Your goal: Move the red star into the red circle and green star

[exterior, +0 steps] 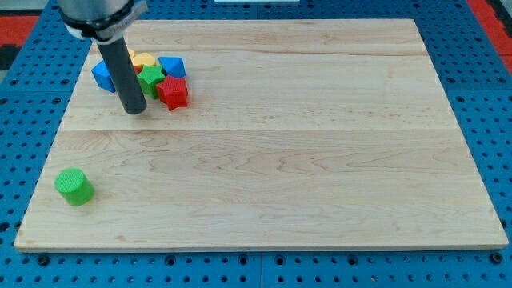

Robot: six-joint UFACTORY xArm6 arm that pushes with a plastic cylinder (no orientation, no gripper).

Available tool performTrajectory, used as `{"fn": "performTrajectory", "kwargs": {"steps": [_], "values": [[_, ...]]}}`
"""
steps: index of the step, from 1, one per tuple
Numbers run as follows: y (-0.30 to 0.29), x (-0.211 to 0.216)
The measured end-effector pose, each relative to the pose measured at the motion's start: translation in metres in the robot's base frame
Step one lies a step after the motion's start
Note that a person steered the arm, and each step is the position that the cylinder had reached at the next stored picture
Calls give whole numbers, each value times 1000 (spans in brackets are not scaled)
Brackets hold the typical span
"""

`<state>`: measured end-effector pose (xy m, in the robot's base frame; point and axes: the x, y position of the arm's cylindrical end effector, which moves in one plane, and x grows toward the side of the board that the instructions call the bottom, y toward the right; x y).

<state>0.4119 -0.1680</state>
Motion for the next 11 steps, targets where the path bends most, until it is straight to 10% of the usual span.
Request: {"fn": "performTrajectory", "kwargs": {"steps": [3,11], "values": [[106,-45],[-120,-14]]}}
